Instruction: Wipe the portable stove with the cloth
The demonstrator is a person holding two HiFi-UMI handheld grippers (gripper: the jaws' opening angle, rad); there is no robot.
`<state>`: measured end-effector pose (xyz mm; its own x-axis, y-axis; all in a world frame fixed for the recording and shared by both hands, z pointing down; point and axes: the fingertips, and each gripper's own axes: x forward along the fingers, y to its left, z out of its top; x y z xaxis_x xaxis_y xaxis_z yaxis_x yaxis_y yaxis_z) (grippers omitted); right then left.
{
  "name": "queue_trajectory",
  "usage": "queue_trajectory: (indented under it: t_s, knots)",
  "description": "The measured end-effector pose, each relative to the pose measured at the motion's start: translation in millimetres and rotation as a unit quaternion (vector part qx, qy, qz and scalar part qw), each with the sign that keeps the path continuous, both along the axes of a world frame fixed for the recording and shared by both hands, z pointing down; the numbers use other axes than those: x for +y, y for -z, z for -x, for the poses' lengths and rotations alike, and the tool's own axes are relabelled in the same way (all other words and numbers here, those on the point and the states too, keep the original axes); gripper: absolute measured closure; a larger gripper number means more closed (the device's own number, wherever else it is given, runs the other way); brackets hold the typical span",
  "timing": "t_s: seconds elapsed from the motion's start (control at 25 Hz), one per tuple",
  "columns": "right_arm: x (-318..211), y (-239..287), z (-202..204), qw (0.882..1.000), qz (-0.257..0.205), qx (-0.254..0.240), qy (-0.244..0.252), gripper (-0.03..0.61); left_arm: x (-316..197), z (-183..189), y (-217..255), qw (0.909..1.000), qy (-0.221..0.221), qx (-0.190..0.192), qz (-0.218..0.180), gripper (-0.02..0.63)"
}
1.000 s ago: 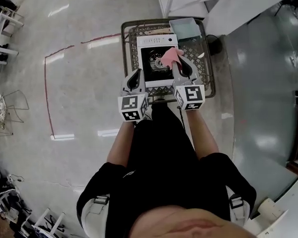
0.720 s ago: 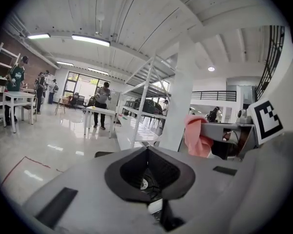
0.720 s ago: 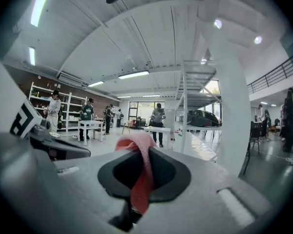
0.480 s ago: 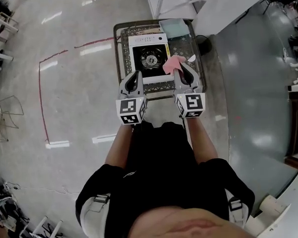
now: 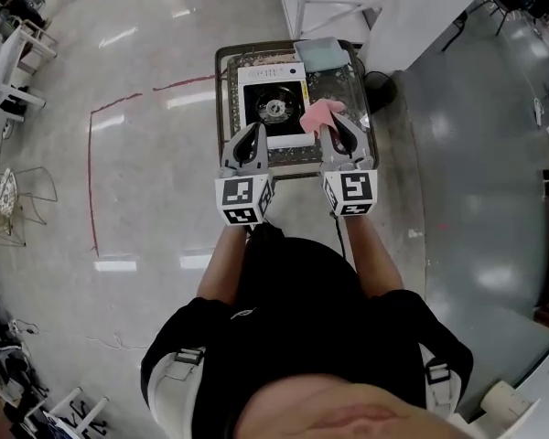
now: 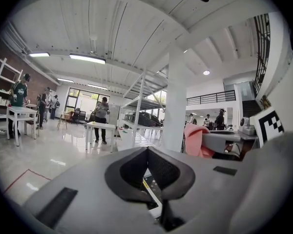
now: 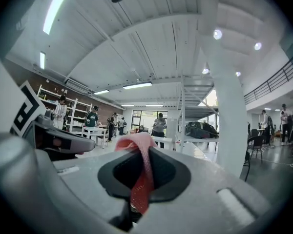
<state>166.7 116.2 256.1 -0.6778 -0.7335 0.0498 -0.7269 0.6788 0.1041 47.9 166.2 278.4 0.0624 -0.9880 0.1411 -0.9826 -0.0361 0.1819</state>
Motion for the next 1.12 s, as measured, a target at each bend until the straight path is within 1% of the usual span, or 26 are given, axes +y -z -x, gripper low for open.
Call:
queue_trajectory:
  t_s: [0.16, 0.28, 0.44, 0.6, 0.68, 0.76, 0.88, 1.12]
  knots:
    - [9, 6, -19, 1.0, -0.001, -0.011, 0.015, 0.557, 10, -25, 7, 0.9999, 0.011, -0.012, -0.004, 0.614]
    - [18, 10, -30, 1.0, -0.006, -0.015, 0.025, 0.557, 16, -41, 6, 0.9996, 0.013, -0.027, 0.002, 0.614]
    - [22, 15, -43, 0.999, -0.009, -0.019, 0.026, 0.557, 20, -57, 13, 0.9995, 0.009, -0.03, 0.0, 0.614]
    - [24, 17, -55, 0.999, -0.012, -0.021, 0.025, 0.557, 20, -70, 21, 0.9985, 0.009, -0.052, -0.011, 0.614]
    - [24, 18, -58, 0.999, -0.015, -0.021, 0.024, 0.557, 20, -77, 23, 0.9984, 0.004, -0.055, -0.015, 0.614]
    - [26, 19, -61, 0.999, -0.017, -0.021, 0.024, 0.557, 20, -83, 23, 0.9985, 0.0, -0.053, -0.016, 0.614]
    - [28, 20, -63, 0.999, -0.018, -0.019, 0.026, 0.557, 22, -89, 24, 0.9978, -0.004, -0.063, -0.017, 0.614]
    - [35, 22, -60, 0.999, -0.022, -0.02, 0.027, 0.557, 28, -91, 26, 0.9978, -0.01, -0.063, -0.02, 0.614]
